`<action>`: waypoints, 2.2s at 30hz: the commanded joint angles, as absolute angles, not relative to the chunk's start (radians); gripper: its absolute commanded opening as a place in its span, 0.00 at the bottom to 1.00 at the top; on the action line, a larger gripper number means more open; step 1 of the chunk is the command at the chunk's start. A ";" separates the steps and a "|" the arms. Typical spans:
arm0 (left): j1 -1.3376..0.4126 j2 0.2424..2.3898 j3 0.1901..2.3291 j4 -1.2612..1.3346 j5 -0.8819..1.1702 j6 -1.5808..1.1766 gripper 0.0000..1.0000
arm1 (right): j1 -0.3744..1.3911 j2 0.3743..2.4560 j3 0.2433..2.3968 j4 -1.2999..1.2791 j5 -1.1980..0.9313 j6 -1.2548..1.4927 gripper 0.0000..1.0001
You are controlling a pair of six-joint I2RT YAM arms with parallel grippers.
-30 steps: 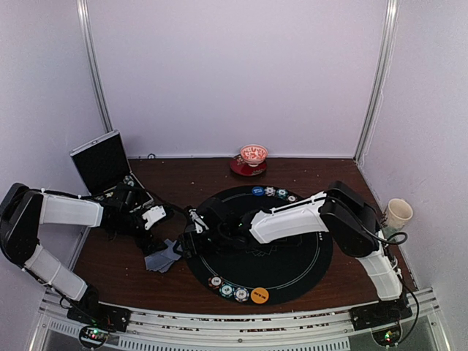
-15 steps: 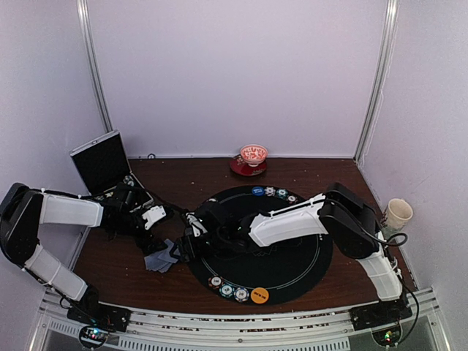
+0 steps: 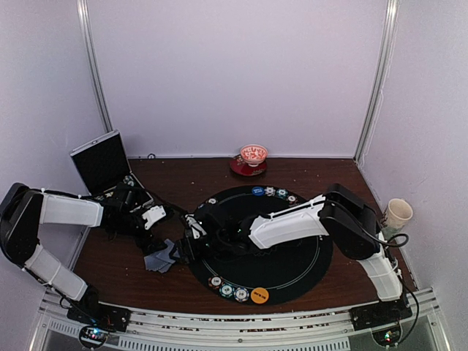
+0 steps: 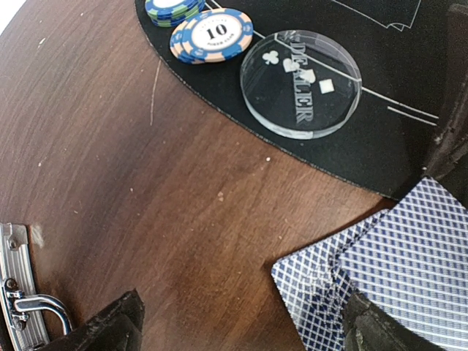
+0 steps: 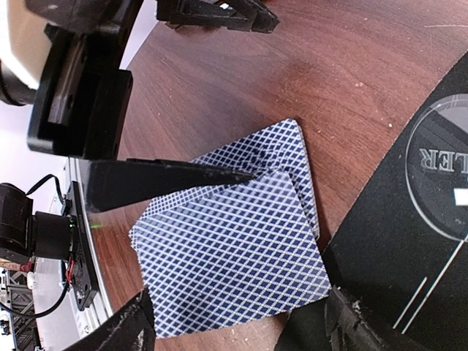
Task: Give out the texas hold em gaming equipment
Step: Adjust the poker card at the center of the board.
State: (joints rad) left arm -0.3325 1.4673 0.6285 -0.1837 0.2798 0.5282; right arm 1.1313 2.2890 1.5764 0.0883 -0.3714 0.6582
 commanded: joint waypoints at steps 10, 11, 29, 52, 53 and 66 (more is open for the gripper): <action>-0.327 1.490 0.646 -0.186 0.272 0.524 0.98 | 1.162 2.188 1.542 0.109 -0.323 0.657 0.81; -0.326 1.490 0.646 -0.186 0.272 0.524 0.98 | 1.164 2.191 1.544 0.109 -0.324 0.657 0.81; -0.327 1.486 0.643 -0.187 0.271 0.525 0.98 | 1.178 2.236 1.591 0.074 -0.313 0.638 0.82; -0.327 1.472 0.646 -0.193 0.266 0.525 0.98 | 1.194 2.209 1.566 0.141 -0.362 0.645 0.82; -0.327 1.469 0.647 -0.195 0.265 0.526 0.98 | 1.195 2.206 1.565 0.138 -0.351 0.643 0.82; -0.326 1.441 0.660 -0.215 0.268 0.525 0.98 | 1.203 2.176 1.549 0.085 -0.310 0.589 0.82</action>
State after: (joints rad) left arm -0.3325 1.4631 0.6361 -0.2035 0.2745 0.5278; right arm 1.1893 2.2280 1.5642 0.1036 -0.3210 0.6361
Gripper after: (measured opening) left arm 0.978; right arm 0.821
